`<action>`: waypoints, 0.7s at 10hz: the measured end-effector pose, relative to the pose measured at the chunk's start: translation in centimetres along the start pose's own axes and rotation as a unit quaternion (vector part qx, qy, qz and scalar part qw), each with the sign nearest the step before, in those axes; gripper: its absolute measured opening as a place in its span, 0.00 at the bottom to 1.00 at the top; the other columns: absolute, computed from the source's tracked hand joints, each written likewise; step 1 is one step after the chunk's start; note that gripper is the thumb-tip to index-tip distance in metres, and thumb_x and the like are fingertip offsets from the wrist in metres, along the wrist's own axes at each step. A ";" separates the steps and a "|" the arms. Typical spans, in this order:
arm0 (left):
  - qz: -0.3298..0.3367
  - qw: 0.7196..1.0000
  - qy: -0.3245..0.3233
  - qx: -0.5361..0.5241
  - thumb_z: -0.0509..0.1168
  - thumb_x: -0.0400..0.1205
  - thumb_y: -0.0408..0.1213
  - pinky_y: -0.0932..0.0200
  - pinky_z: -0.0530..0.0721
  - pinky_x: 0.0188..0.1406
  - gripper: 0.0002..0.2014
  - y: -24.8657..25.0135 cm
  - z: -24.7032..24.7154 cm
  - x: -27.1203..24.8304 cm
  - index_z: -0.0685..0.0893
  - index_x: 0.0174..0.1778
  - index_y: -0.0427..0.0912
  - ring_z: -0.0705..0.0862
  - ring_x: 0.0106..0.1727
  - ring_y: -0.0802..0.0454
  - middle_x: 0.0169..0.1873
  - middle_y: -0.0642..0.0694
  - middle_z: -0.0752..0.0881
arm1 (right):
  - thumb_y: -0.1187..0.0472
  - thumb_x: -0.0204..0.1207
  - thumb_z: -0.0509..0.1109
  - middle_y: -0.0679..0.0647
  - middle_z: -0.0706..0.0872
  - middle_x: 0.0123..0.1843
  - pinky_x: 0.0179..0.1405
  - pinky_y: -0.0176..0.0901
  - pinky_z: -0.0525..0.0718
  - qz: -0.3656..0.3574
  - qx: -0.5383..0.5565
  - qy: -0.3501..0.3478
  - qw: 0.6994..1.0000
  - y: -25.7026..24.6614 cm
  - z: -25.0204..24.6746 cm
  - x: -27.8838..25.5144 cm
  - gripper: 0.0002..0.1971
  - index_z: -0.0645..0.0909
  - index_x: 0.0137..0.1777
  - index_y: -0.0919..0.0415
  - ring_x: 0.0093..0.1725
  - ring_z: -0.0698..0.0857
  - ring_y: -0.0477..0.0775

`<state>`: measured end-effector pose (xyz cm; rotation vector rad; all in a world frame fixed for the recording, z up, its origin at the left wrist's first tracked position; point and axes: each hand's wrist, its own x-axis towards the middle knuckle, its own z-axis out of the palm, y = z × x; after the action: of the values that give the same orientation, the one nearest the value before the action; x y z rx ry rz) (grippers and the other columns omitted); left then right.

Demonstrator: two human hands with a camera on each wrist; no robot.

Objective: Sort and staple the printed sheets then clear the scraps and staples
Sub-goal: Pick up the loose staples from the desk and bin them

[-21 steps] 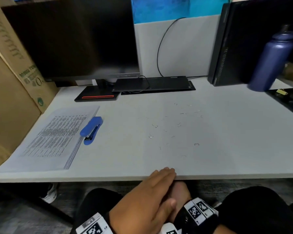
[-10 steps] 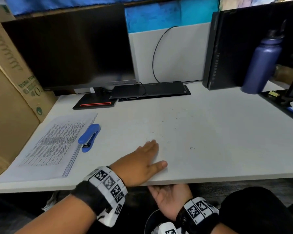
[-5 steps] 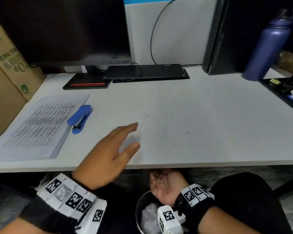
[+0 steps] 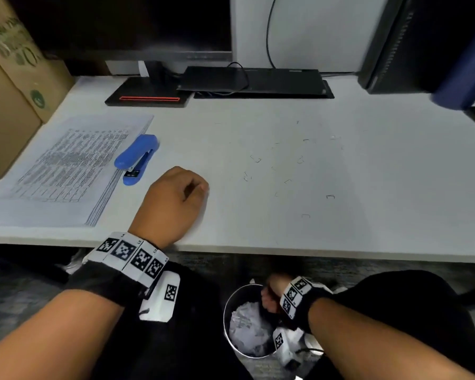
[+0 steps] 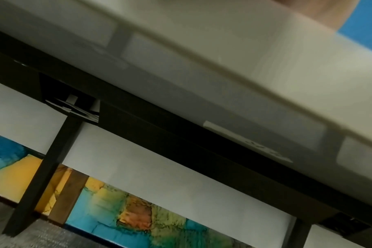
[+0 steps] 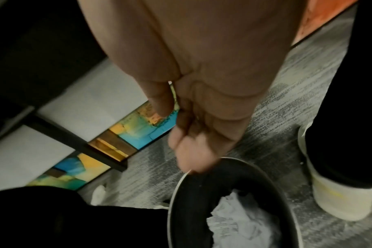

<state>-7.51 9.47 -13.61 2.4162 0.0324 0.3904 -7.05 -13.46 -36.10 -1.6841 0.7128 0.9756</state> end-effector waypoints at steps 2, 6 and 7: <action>0.005 1.000 -0.003 -0.007 0.66 0.85 0.36 0.76 0.76 0.50 0.06 -0.2 0.1 0.0 0.89 0.49 0.48 0.84 0.48 0.59 0.47 0.55 0.84 | 0.43 0.82 0.62 0.47 0.89 0.47 0.62 0.47 0.83 -0.140 -0.282 0.011 0.949 0.0 -0.4 7.1 0.17 0.89 0.44 0.51 0.53 0.88 0.52; -0.099 0.963 -0.244 -0.057 0.68 0.85 0.47 0.69 0.79 0.60 0.08 2.4 -5.2 3.1 0.87 0.58 0.60 0.85 0.60 0.68 0.57 0.64 0.88 | 0.31 0.67 0.69 0.76 0.86 0.52 0.36 0.22 0.83 -0.619 -0.067 -0.589 0.516 -6.5 -2.3 -1.0 0.41 0.81 0.51 0.78 0.39 0.87 0.43; -0.036 0.944 -0.306 0.115 0.63 0.86 0.54 0.71 0.72 0.64 0.20 4.8 -6.6 5.7 0.75 0.76 0.63 0.77 0.69 0.68 0.69 0.67 0.78 | 0.70 0.89 0.54 0.61 0.84 0.60 0.40 0.22 0.79 -0.476 0.009 -0.798 0.371 -12.3 -6.0 -16.4 0.17 0.73 0.73 0.78 0.39 0.77 0.38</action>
<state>-4.35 10.65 -4.29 2.6528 -0.1160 -0.4308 -3.48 -15.42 -15.13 -0.1657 -1.4358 1.0627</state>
